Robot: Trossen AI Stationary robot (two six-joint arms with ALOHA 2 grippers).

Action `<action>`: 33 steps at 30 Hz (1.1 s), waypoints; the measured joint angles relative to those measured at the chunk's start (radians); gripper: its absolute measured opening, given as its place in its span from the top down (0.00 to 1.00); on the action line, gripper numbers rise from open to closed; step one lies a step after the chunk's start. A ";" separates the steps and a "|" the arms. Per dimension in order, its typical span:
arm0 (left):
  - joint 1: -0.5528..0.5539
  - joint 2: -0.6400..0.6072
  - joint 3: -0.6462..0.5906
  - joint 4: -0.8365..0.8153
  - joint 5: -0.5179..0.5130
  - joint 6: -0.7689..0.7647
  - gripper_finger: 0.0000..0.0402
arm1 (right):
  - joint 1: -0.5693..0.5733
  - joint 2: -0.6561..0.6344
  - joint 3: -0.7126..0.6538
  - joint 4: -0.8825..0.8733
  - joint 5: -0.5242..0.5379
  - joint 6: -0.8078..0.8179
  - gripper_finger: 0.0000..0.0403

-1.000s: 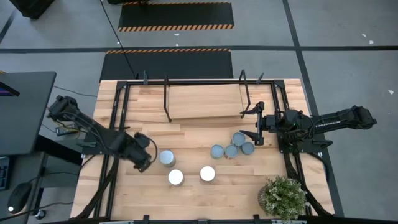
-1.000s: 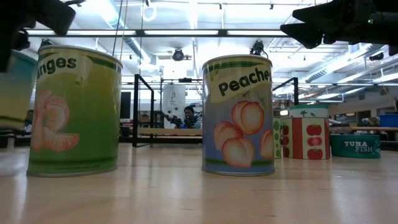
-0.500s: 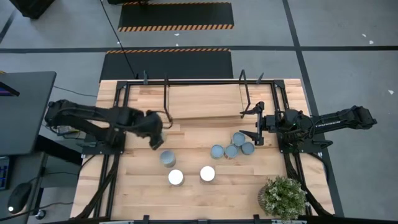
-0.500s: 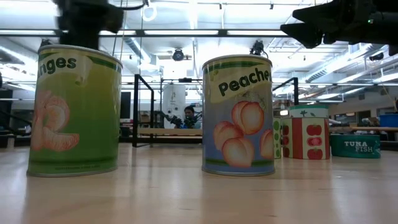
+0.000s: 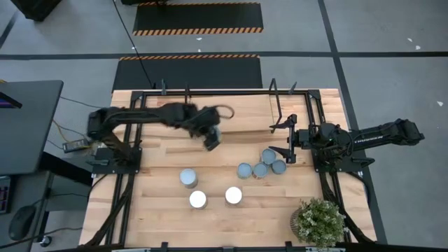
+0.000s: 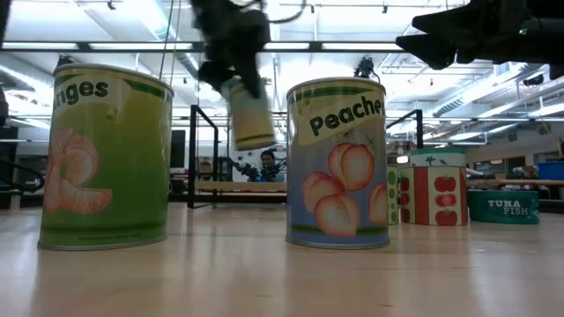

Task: Pick and place cans onto a shelf
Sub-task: Put the canned carrots on the shelf

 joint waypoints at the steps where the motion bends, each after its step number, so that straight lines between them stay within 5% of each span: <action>1: 0.021 0.029 0.035 0.000 -0.001 0.000 0.20 | 0.000 0.000 0.000 0.000 0.000 0.000 0.08; 17: 0.322 0.506 0.614 -0.342 0.024 0.104 0.20 | -0.001 0.000 0.000 -0.001 0.000 -0.005 0.08; 27: 0.388 0.542 0.646 -0.366 0.087 0.208 0.19 | -0.001 0.000 0.000 -0.017 0.000 -0.005 0.08; 33: 0.377 0.542 0.646 -0.363 0.095 0.226 0.08 | -0.001 0.000 0.000 -0.024 0.000 0.004 0.08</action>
